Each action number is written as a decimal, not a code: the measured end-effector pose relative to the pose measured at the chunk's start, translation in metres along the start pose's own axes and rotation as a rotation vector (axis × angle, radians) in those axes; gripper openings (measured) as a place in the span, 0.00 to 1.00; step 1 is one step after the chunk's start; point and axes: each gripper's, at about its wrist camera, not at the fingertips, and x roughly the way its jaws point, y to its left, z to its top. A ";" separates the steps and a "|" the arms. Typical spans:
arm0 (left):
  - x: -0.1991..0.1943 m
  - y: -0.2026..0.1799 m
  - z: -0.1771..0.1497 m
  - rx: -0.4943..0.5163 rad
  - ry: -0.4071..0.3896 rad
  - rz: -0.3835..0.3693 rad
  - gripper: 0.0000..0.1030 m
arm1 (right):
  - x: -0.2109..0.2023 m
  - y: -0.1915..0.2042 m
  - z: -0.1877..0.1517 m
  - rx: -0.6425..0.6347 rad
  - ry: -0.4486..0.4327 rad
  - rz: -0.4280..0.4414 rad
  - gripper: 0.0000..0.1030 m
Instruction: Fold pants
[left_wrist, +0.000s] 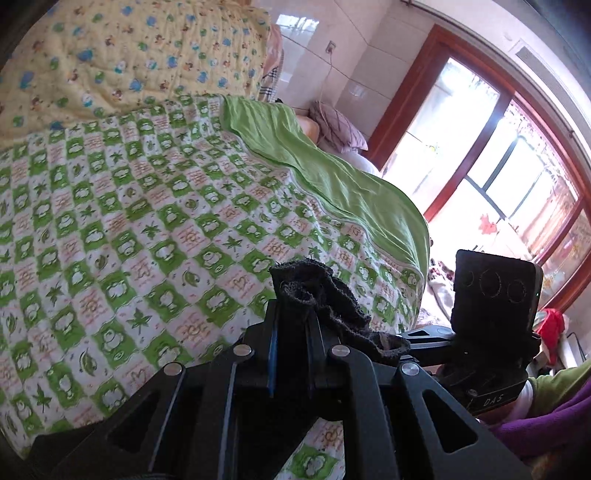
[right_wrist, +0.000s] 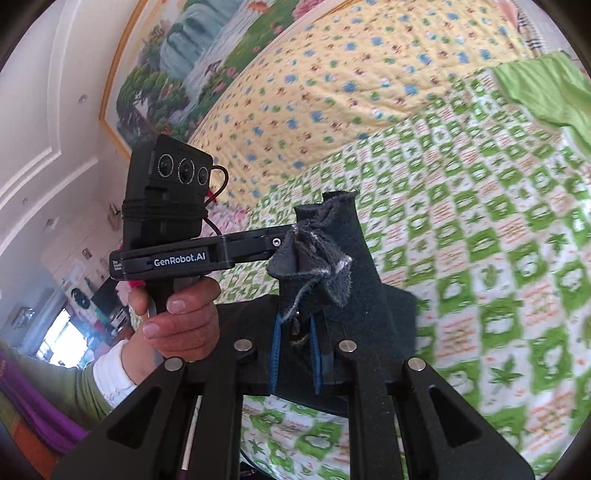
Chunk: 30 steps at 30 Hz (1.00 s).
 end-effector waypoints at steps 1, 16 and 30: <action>-0.007 0.006 -0.007 -0.019 -0.008 0.007 0.10 | 0.006 0.002 -0.002 -0.003 0.013 0.007 0.15; -0.020 0.070 -0.083 -0.192 -0.004 0.098 0.09 | 0.078 0.005 -0.035 -0.048 0.186 0.003 0.15; -0.025 0.090 -0.116 -0.314 0.008 0.129 0.09 | 0.101 0.008 -0.047 -0.068 0.316 -0.007 0.25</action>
